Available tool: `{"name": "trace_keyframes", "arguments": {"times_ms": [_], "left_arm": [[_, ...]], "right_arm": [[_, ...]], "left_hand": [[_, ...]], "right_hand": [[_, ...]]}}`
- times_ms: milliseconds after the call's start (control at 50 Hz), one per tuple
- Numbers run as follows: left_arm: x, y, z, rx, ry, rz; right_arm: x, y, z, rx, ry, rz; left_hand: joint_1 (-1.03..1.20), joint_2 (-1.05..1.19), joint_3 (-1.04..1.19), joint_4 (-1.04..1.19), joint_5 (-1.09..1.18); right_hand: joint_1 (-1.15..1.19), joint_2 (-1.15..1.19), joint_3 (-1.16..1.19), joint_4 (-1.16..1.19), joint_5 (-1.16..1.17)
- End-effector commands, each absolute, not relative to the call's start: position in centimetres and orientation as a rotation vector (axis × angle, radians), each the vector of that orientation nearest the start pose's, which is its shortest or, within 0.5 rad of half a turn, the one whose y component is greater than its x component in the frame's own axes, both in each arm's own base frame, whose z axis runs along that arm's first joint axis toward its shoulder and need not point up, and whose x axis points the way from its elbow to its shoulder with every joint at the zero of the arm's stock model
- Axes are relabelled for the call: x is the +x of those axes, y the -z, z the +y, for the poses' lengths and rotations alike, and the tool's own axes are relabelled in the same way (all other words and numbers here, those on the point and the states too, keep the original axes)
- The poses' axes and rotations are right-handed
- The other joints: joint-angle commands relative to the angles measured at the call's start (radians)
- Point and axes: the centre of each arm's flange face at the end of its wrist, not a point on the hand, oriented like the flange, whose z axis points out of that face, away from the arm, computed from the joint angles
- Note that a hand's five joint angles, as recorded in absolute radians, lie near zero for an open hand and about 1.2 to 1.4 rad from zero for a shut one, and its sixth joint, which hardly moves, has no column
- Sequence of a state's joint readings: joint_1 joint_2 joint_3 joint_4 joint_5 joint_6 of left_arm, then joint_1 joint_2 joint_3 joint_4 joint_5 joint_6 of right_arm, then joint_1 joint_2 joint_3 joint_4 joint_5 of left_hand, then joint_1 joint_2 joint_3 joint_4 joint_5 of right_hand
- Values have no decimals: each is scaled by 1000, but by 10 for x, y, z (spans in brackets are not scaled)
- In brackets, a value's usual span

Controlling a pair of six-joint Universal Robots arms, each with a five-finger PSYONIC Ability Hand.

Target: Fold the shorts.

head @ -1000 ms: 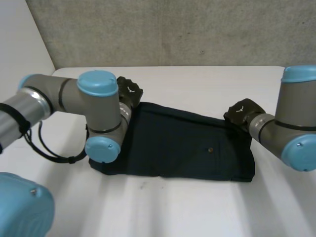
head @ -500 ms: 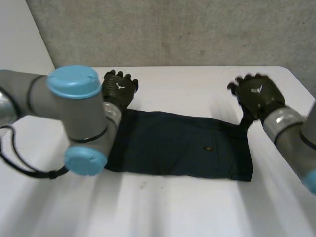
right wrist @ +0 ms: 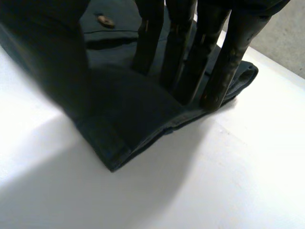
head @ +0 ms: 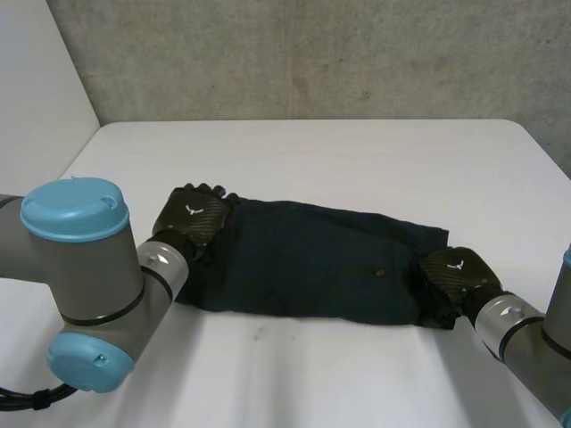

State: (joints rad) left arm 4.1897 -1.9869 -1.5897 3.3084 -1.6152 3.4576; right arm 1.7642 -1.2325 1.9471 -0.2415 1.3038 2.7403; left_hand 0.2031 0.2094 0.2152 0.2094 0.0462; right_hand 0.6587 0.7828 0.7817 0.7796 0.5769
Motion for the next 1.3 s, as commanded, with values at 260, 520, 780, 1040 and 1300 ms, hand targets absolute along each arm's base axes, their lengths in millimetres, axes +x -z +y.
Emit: {"name": "trace_keyframes", "arguments": {"times_ms": [260,520,780,1040,1300], "left_arm": [[-284,-201,-241,979,2036,2316],[-278,-207,-242,946,2049,2303],[-274,-218,-247,907,2086,2274],[-287,-263,-264,804,2293,2171],[-352,-237,-241,979,2304,2349]], "right_arm": [[169,-192,-286,-1252,1997,2394],[313,-213,-206,-1904,2026,1622],[362,-167,-126,-2196,1759,1085],[322,-276,-197,-1277,1943,1489],[290,-250,-252,-1025,1798,1971]], "left_hand": [[22,16,10,16,5],[19,13,7,13,2],[10,4,-2,4,-7],[16,10,4,10,-1],[31,25,19,25,13]], "right_hand": [[738,614,615,617,645],[738,614,615,617,645],[121,-3,-2,0,29],[-484,-608,-607,-605,-577],[-484,-608,-607,-605,-577]]}}
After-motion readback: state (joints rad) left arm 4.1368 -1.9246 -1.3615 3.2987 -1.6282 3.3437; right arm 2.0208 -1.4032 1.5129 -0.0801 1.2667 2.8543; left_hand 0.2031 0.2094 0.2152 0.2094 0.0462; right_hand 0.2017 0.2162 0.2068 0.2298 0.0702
